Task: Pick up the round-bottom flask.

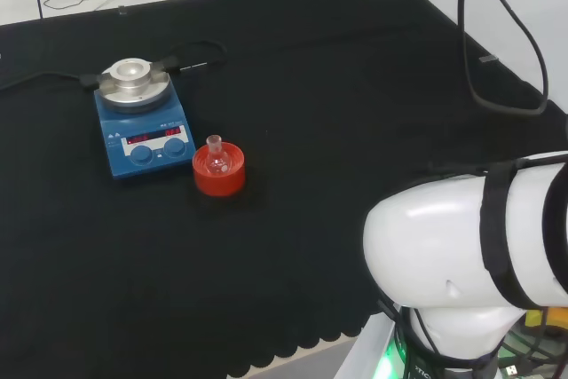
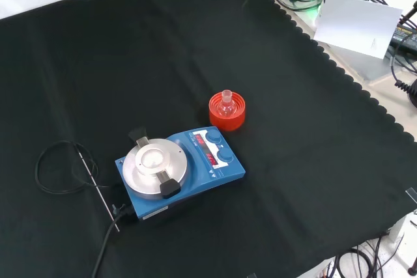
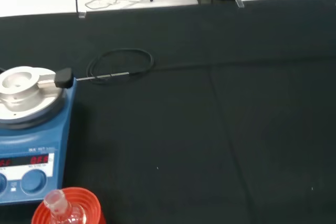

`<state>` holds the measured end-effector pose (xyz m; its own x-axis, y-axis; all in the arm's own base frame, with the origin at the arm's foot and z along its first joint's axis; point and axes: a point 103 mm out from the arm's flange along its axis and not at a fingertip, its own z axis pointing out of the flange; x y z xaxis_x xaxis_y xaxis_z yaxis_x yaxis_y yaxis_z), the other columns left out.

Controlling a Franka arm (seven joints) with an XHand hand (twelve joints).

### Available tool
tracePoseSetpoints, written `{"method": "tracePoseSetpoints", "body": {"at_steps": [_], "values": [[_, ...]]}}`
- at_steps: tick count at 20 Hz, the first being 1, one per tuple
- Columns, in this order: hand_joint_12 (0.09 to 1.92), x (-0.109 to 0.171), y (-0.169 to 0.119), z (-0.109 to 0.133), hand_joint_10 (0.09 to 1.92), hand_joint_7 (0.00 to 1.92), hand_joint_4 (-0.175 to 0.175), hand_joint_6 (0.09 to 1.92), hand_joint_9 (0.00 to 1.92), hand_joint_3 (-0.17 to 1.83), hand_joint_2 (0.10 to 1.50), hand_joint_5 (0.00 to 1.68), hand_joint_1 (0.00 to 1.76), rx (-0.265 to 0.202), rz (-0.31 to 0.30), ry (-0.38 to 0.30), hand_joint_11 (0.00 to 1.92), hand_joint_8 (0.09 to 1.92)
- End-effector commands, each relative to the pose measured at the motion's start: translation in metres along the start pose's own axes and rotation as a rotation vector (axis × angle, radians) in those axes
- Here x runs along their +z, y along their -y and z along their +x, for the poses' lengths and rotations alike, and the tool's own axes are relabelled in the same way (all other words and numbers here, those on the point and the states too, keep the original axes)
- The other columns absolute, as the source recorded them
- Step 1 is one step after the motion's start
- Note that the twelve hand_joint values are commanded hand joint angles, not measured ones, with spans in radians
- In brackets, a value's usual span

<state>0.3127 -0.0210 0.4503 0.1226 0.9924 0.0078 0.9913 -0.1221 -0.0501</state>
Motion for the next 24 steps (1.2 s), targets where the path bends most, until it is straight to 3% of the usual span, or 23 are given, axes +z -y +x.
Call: {"method": "tracePoseSetpoints", "body": {"at_steps": [1, 8, 18, 24], "values": [[1.38, 0.030, -0.014, -0.009, 0.67, 0.09, -0.014, 0.23, 0.20, 0.27, 1.29, 0.30, 0.09, 0.045, 0.038, -0.028, 0.06, 0.59], [1.39, 0.062, -0.030, -0.011, 0.67, 0.10, -0.015, 0.22, 0.20, 0.25, 1.29, 0.30, 0.12, 0.064, 0.052, -0.043, 0.06, 0.59], [1.38, 0.125, -0.088, -0.002, 0.68, 0.16, -0.025, 0.16, 0.29, 0.22, 1.14, 0.35, 0.39, -0.033, 0.047, -0.067, 0.12, 0.61], [1.37, 0.171, -0.109, 0.004, 0.68, 0.21, -0.037, 0.10, 0.38, 0.25, 0.96, 0.43, 0.65, -0.064, 0.110, -0.052, 0.18, 0.63]]}}
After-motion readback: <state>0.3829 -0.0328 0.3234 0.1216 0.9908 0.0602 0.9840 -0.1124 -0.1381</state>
